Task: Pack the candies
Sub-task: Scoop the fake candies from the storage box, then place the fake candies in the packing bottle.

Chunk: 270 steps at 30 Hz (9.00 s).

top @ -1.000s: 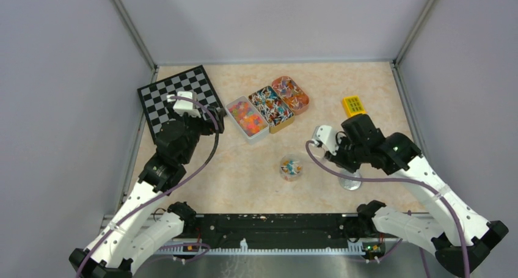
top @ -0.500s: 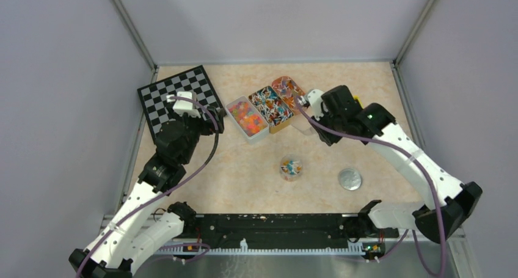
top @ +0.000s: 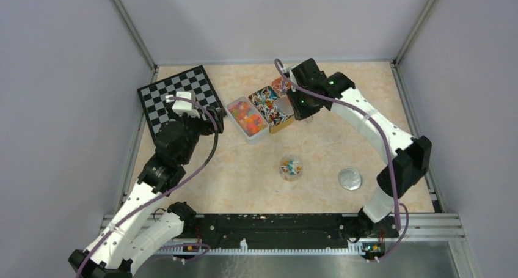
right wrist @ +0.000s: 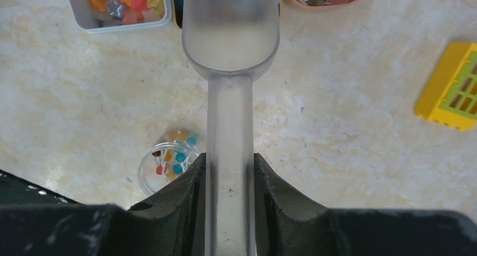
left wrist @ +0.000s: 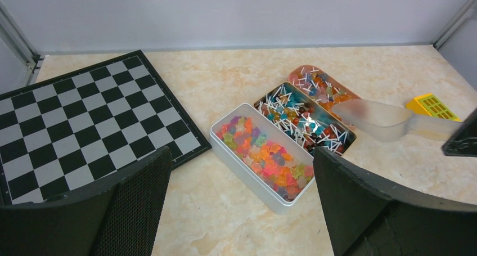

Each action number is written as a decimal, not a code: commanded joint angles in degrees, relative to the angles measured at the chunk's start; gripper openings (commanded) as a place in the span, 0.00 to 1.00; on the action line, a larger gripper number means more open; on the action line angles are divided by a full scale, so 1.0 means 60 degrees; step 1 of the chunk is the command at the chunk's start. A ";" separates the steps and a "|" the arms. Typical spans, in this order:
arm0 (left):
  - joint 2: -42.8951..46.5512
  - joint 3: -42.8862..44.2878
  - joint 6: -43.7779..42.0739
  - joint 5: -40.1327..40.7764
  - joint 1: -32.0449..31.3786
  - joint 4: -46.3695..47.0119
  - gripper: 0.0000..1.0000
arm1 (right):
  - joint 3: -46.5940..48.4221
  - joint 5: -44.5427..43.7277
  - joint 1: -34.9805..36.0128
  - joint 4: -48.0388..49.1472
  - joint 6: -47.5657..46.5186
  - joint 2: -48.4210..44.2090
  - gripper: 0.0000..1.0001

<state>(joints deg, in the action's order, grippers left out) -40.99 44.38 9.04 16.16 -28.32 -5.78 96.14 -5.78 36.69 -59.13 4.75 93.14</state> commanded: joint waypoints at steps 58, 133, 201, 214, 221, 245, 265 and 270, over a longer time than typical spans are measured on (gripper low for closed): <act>0.0091 -0.0045 -0.0026 0.0103 -0.0044 0.0550 0.99 | 0.3922 0.1644 -0.0842 -0.0436 0.1037 0.5018 0.00; -0.0004 -0.0083 -0.0027 0.0083 -0.0048 0.0564 0.99 | -0.5574 0.2031 -0.0841 0.8718 -0.2060 -0.0991 0.00; -0.0119 -0.0045 0.0077 0.0021 -0.0070 0.0502 0.99 | -0.5696 0.1454 0.0220 -0.2076 -0.7022 -0.6118 0.00; -0.0097 -0.0054 0.0076 0.0033 -0.0062 0.0508 0.99 | -0.5609 0.1149 0.0369 -0.2178 -0.6788 -0.5885 0.00; -0.0106 -0.0064 0.0063 0.0043 -0.0060 0.0513 0.99 | -0.5575 0.1024 0.0429 -0.2240 -0.6670 -0.5799 0.00; -0.0073 -0.0056 0.0076 -0.0006 -0.0070 0.0524 0.99 | -0.4868 0.0658 0.0715 -0.2663 -0.6256 -0.5086 0.00; 0.0018 -0.0065 0.0063 0.0024 -0.0063 0.0535 0.99 | -0.4584 0.0596 0.0907 -0.2742 -0.6049 -0.5102 0.00; 0.0006 -0.0078 0.0061 -0.0197 -0.0069 0.0573 0.99 | -0.3616 0.1432 0.0943 -0.2187 -0.5516 -0.5215 0.00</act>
<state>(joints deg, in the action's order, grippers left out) -41.74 44.36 9.08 16.08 -28.58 -5.54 67.37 -1.39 41.47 -76.18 -31.57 63.48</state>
